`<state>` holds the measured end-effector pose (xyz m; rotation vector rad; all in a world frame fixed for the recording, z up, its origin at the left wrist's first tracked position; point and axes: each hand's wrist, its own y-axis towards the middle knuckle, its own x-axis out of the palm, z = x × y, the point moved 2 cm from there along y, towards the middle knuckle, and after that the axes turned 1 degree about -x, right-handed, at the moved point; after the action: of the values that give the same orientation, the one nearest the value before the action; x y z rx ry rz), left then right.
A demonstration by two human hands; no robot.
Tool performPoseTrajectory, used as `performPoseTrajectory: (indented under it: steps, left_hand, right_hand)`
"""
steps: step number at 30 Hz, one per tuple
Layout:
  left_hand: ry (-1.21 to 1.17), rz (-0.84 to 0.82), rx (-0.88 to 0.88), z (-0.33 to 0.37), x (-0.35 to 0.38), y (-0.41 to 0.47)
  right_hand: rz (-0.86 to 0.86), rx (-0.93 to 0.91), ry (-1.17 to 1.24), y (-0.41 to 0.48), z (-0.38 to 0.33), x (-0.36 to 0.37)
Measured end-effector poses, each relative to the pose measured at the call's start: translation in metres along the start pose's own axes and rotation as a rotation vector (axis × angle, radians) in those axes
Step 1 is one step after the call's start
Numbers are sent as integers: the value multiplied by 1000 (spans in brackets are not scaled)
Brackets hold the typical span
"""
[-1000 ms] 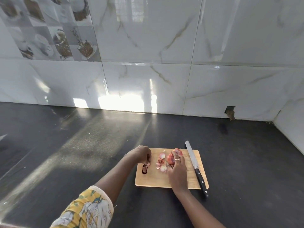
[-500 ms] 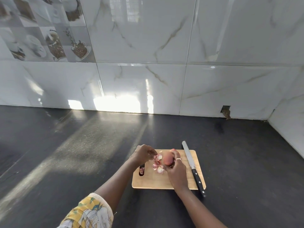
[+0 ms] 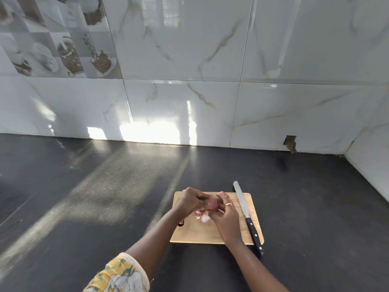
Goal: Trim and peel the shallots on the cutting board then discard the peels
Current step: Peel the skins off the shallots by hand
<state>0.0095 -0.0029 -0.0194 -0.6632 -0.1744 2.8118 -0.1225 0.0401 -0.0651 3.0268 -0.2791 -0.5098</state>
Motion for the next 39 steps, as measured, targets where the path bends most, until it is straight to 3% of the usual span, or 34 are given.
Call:
performPoseTrajectory:
  steps: [8,15,20,28,39]
  left_hand:
    - [43,219,74,0,2,3]
    - [386,232,287,5,4,-3]
    - [394,187,266,-5,8,3]
    - [341,239,153,-10,6,9]
    - [371,228,165,-17,1,12]
  right_hand:
    - [39,32,13,9,-5,1]
    - [57,30,104,8,-13,2]
    - [33,63,181,9,-16,1]
    - [142,185,472,12,-5,-1]
    - [115,142,495,12,-1,-1]
